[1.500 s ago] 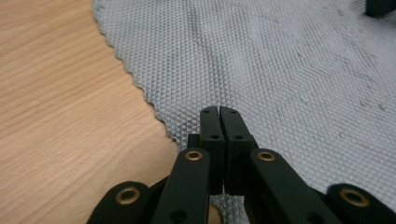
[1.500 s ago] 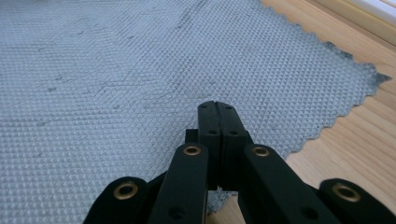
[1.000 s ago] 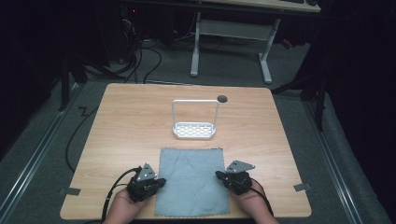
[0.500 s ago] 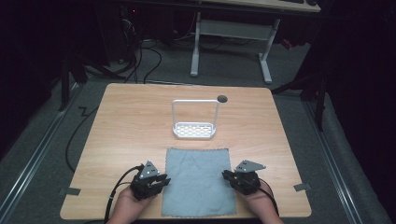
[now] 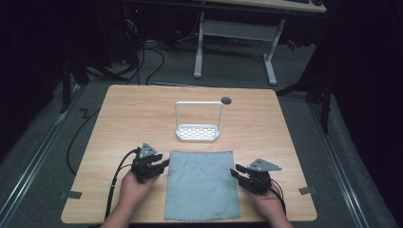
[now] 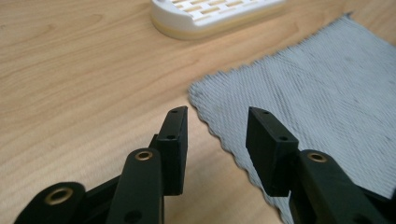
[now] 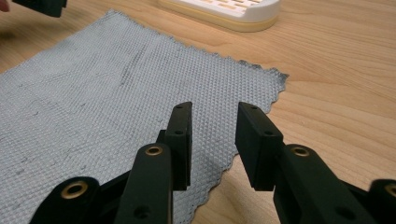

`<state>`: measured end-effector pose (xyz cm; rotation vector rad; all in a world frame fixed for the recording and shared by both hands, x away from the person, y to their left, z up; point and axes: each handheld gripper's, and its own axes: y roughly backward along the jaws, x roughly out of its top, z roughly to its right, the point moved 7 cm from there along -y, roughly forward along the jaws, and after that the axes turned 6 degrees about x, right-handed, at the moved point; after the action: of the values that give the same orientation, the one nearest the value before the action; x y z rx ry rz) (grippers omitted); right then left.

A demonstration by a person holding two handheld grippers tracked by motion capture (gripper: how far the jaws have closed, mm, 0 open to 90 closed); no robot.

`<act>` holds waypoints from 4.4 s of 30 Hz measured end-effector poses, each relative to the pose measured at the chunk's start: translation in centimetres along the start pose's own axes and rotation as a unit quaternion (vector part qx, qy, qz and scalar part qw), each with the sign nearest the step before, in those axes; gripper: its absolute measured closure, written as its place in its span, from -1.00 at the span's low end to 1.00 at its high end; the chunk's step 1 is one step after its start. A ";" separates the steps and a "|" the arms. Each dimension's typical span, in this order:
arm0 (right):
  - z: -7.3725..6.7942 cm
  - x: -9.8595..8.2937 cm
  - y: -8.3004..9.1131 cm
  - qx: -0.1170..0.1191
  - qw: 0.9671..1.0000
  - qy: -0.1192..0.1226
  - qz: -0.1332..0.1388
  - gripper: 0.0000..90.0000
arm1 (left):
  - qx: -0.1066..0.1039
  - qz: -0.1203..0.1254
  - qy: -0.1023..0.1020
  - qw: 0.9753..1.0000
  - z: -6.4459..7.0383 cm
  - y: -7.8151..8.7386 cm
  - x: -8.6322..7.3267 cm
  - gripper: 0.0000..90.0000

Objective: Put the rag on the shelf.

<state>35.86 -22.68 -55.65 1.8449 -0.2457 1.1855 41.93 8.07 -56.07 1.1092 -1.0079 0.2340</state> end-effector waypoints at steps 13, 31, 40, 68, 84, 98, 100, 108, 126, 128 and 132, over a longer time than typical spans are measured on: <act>0.4 -0.2 -0.4 -0.002 1.000 0.003 -0.005 0.34 | 0.012 -0.013 -0.008 1.000 1.0 -4.3 1.1 0.33; 4.0 3.5 -5.9 -0.060 0.997 -0.026 -0.052 0.25 | 0.003 -0.010 -0.013 1.000 1.3 -4.0 0.7 0.98; 4.4 2.7 -6.2 -0.066 0.995 -0.023 -0.074 0.20 | -0.010 -0.012 0.005 1.000 1.0 -4.0 0.7 0.97; 2.7 3.6 -5.3 -0.040 0.999 0.002 -0.014 0.97 | -0.022 0.017 0.002 1.000 1.4 -2.9 0.8 1.00; 0.5 5.5 -2.7 -0.038 0.997 0.021 0.062 0.97 | -0.025 0.105 0.017 0.994 1.9 0.8 2.7 0.99; 0.1 9.2 -0.1 -0.052 0.989 0.038 0.133 0.97 | -0.013 0.169 0.016 0.985 1.7 3.6 6.2 1.00; 0.1 9.7 0.2 -0.050 0.988 0.034 0.141 0.97 | -0.013 0.178 0.016 0.984 1.8 4.0 6.9 1.00; 0.2 12.5 1.6 -0.057 0.982 0.045 0.177 0.97 | -0.005 0.214 0.007 0.977 1.9 5.4 9.9 1.00; 0.3 17.7 4.0 -0.067 0.969 0.059 0.229 0.98 | 0.012 0.272 -0.016 0.962 1.4 8.1 15.3 1.00; 0.3 18.2 4.3 -0.068 0.968 0.057 0.234 0.98 | 0.014 0.279 -0.018 0.960 1.3 8.5 15.8 1.00; 0.4 19.3 4.8 -0.071 0.966 0.063 0.242 0.98 | 0.019 0.285 -0.021 0.958 1.0 9.1 16.8 1.00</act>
<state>43.32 -20.27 -37.41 1.6217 -0.7214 1.5650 45.17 6.39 -37.35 0.8363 -1.3534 0.6980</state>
